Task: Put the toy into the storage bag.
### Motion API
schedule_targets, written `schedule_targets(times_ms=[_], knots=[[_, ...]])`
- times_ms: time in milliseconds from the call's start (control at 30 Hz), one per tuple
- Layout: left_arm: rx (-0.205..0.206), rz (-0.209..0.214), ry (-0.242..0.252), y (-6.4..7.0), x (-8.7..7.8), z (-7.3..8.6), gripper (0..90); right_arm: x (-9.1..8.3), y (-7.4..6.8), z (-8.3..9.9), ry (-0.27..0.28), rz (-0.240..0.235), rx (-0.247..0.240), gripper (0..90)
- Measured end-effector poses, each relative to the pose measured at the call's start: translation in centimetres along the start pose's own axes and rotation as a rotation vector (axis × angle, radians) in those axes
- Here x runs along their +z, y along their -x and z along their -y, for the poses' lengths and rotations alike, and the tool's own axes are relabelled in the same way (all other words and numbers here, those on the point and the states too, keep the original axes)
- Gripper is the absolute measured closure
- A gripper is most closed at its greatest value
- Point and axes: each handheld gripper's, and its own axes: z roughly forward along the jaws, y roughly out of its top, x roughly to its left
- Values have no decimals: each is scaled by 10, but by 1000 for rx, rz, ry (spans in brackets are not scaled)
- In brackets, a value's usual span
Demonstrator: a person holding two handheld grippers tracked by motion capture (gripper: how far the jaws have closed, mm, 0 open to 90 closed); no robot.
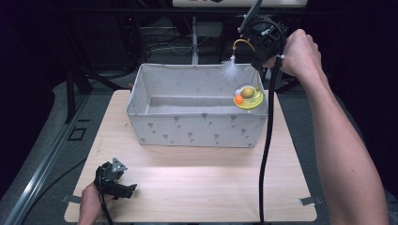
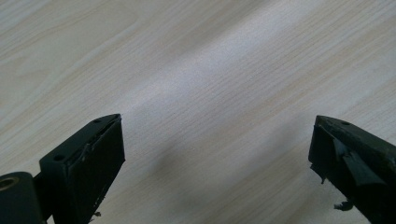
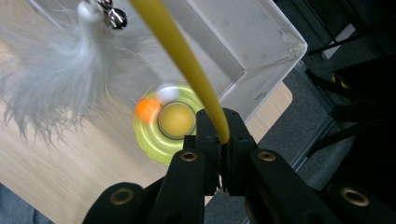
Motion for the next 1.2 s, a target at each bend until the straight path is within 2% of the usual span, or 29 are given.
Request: schedule_targets(times_ms=[567,633,933,1200], knots=[[3,-5,-7,1,0,0,44,22,14,-6,10,-5,53,875],[2,-3,-7,1,0,0,44,27,15,-6,13,-10,61,875],[1,-1,-2,0,0,0,43,57,21,-3,-31,-31,87,875],[3,0,-4,1,0,0,43,82,20,4,-53,-51,96,875]])
